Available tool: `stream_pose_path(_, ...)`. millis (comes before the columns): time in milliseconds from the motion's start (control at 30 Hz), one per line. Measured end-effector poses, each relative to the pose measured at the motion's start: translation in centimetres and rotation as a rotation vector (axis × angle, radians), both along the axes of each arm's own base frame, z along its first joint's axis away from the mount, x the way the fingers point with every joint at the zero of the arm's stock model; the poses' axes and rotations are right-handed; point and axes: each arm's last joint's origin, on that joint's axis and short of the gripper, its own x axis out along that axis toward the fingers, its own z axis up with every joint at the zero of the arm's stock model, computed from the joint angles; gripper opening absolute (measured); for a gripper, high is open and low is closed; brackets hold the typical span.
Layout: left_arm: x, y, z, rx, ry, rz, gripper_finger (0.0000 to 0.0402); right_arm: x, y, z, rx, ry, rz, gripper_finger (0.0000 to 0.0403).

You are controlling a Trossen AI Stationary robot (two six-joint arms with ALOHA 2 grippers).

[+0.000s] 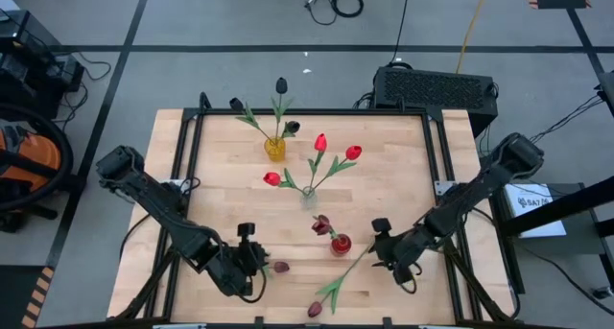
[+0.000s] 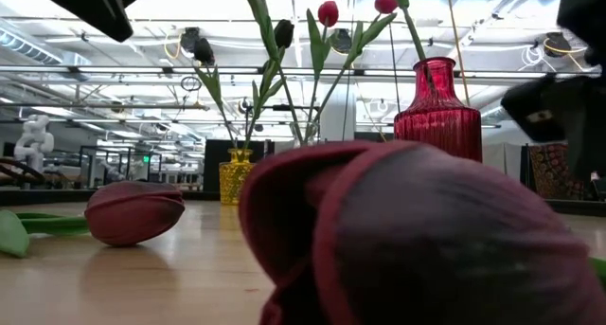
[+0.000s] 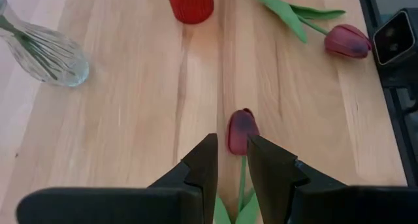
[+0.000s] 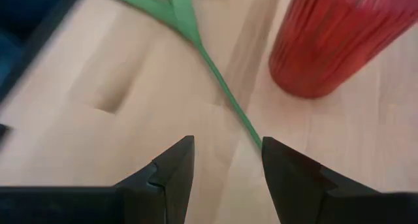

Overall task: Sort flowers into vase by color
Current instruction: Put the right dark red tulip into the red vase

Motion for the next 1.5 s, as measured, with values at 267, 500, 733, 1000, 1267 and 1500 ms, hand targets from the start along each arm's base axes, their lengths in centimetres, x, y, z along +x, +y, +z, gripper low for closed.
stream_pose_path(267, 0.0, 0.0, 0.0, 0.004, -0.005, 0.004, 0.0089, 1.4, -0.5, -2.3, -0.043, 0.043, -0.049, 0.0170)
stream_pose_path(500, 0.0, 0.0, 0.0, 0.002, -0.007, 0.005, 0.0089, 2.1, -0.8, -3.5, -0.056, 0.073, -0.060, 0.0126)
stream_pose_path(733, 0.1, 0.1, 0.1, 0.016, -0.019, 0.017, 0.0089, 2.1, -0.7, -3.5, -0.046, 0.084, 0.001, 0.0013)
stream_pose_path(1000, 0.2, 0.2, 0.1, 0.041, -0.041, 0.037, 0.0089, 1.9, -0.6, -3.1, -0.007, 0.084, 0.012, 0.0003)
stream_pose_path(1267, 0.2, 0.1, 0.3, 0.078, -0.084, 0.048, 0.0089, 1.4, -0.4, 0.1, 0.101, -0.026, 0.037, 0.0001)
stream_pose_path(1500, -0.6, -0.4, 1.0, 0.134, -0.170, 0.074, 0.0089, -0.1, 0.0, 4.2, 0.195, -0.200, 0.117, 0.0000)
